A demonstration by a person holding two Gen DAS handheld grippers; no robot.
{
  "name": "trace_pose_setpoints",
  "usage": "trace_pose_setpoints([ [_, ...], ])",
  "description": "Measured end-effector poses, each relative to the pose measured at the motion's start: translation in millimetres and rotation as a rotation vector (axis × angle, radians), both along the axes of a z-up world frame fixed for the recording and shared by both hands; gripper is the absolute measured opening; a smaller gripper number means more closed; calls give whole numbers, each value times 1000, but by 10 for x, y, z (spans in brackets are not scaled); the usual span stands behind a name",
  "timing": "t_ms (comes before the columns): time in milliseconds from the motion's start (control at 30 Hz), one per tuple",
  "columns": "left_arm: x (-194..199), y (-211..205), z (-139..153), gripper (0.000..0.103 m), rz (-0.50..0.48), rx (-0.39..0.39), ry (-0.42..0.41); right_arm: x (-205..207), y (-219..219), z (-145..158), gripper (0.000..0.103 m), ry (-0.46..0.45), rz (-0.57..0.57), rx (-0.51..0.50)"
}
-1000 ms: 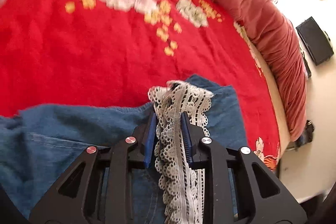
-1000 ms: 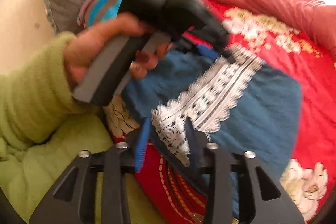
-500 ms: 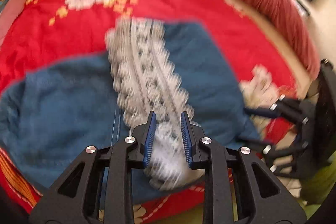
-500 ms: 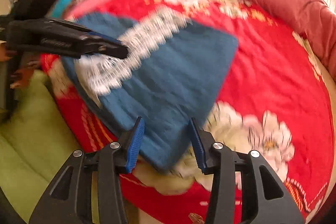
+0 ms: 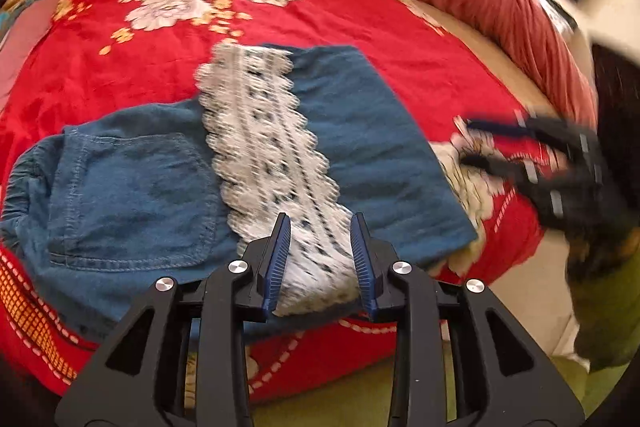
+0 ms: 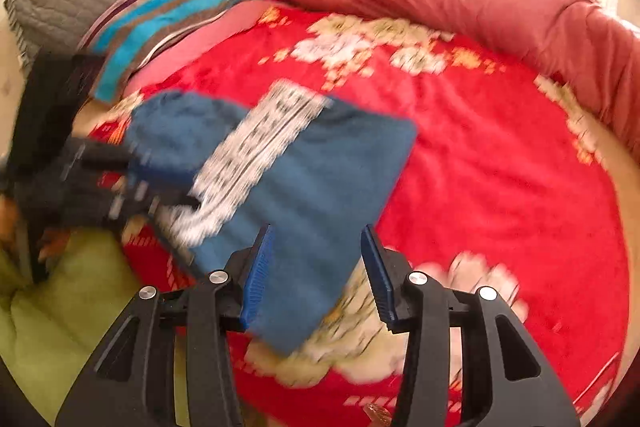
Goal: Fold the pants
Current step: 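Lay the lace cuff on the pants and open both tools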
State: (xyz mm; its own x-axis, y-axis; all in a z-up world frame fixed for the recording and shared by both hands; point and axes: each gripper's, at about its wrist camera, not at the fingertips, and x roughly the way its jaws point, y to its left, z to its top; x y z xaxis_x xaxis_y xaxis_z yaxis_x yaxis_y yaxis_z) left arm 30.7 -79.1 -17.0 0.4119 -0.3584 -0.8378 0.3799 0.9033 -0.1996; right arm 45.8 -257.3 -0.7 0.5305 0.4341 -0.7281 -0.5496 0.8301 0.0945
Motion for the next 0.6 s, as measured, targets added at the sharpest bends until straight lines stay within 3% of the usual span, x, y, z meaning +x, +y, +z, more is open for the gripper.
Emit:
trace_pose_setpoints([
  [100,-20,-105,-146,27,-21,76,20,262,153,19,43,-8,8,-31],
  [233,-71,-127,-180,28,-33,112,3,629,331,-77,43,22,4,-68],
  [467,-99,-104,-202,28,-36,106,-1,1184,604,-474,39,82,-39,-212],
  [600,-106,-100,-204,28,-36,101,-2,1447,567,-663,33,130,-61,-172],
])
